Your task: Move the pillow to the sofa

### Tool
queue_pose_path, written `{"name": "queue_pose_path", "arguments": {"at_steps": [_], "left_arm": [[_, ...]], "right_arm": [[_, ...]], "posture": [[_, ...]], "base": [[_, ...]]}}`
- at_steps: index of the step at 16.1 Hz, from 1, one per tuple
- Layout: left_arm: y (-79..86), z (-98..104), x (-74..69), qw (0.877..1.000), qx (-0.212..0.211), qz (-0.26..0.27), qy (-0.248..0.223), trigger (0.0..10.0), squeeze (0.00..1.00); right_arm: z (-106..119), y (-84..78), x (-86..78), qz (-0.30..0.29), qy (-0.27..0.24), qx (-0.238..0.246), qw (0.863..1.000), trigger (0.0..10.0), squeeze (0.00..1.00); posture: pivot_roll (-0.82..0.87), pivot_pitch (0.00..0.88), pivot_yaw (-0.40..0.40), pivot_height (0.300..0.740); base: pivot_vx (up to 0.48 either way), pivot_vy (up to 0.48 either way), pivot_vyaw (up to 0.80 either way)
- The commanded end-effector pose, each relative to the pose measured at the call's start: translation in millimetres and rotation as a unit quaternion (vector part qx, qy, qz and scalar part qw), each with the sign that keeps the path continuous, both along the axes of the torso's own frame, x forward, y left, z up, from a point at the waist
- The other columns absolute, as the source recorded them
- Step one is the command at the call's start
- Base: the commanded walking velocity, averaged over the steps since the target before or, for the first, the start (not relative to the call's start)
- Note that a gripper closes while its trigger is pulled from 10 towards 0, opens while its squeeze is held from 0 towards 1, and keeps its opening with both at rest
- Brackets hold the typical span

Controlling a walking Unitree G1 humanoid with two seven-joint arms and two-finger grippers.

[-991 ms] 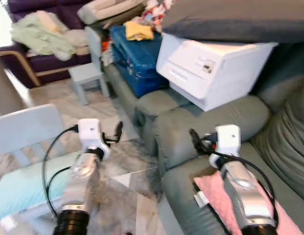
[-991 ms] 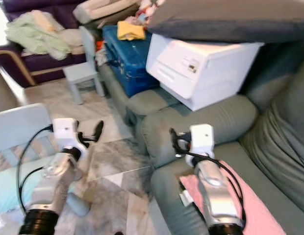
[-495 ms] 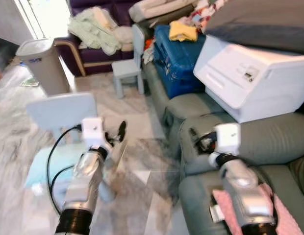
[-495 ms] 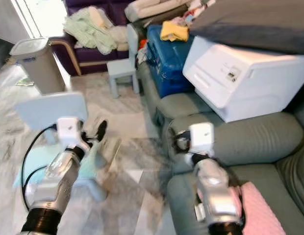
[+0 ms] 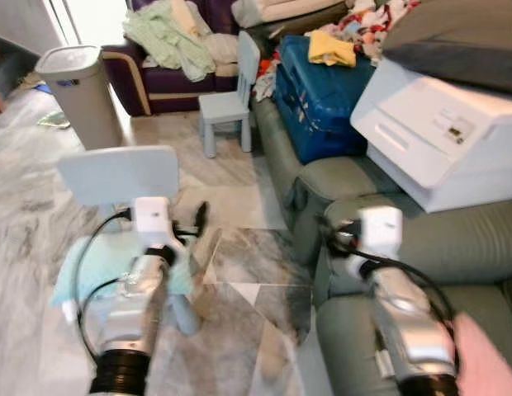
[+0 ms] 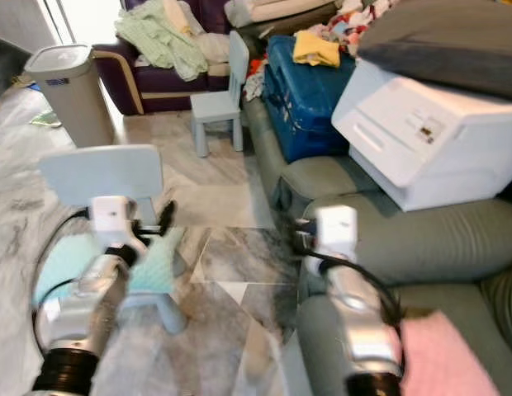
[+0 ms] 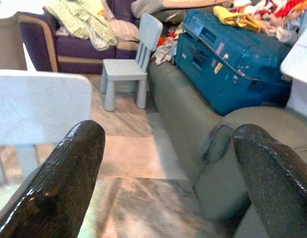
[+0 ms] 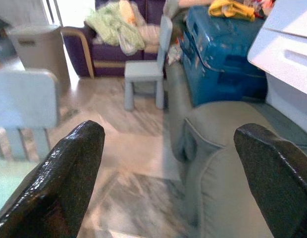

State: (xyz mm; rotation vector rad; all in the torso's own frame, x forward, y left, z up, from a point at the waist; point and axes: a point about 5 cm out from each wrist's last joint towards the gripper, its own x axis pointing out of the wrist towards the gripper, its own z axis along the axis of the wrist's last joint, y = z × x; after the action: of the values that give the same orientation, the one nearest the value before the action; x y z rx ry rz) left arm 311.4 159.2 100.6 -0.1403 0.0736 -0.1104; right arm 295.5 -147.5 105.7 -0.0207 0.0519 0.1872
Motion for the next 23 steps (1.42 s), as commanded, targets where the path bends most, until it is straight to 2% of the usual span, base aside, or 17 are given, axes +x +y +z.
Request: {"name": "queue_pose_path", "arguments": {"at_steps": [1, 12, 17, 23], "left_arm": [[-5.8, 0.9, 1.3, 1.0, -0.002, -0.007, 0.001, 10.0, 0.0], [-2.4, 6.0, 7.4, 1.0, 0.001, 0.004, -0.004, 10.0, 0.0], [-2.1, 5.8, 7.9, 1.0, 0.002, 0.01, -0.003, 10.0, 0.0], [-3.5, 2.5, 7.9, 1.0, 0.001, 0.009, 0.003, 10.0, 0.0]], "right_arm": [[0.9, -9.2, -0.7, -0.014, 0.0, -0.003, 1.0, 10.0, 0.0], [5.9, -7.0, 4.0, -0.011, -0.012, 0.006, 1.0, 10.0, 0.0], [5.9, -5.1, 2.7, -0.005, -0.015, 0.007, 1.0, 10.0, 0.0], [3.8, -6.8, -0.8, -0.007, -0.013, 0.006, 1.0, 10.0, 0.0]], "posture": [[-0.09, 0.0, 0.029, 0.74], [-0.08, 0.0, 0.026, 0.74], [-0.08, 0.0, 0.027, 0.74], [-0.1, 0.0, 0.033, 0.74]], "base": [[0.0, 0.465, 0.0], [0.0, 0.465, 0.0], [0.0, 0.465, 0.3], [0.0, 0.465, 0.0]]}}
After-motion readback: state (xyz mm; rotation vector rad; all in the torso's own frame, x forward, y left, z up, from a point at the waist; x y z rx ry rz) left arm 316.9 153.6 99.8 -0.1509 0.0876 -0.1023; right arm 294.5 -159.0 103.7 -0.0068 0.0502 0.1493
